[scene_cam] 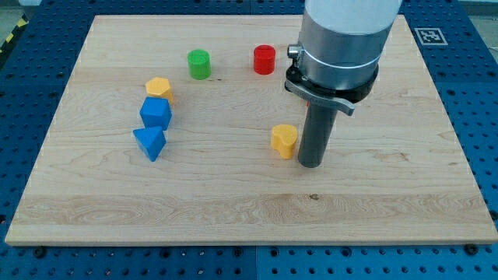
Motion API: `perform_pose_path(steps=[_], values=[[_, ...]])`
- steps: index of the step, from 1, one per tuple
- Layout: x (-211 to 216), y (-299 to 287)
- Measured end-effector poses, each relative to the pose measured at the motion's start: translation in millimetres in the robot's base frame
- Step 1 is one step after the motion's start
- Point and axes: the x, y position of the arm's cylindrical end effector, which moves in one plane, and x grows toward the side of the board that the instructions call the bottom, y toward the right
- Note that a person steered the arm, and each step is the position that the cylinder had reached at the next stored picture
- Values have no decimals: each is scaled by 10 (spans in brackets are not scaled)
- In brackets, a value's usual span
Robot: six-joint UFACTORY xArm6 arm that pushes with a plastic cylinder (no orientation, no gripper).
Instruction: Place the yellow circle towards the left side of the green circle
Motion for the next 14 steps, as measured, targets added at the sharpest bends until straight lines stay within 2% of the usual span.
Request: perform_pose_path(steps=[5, 9, 14], values=[[-926, -1026], [-1004, -874], [-1569, -877]])
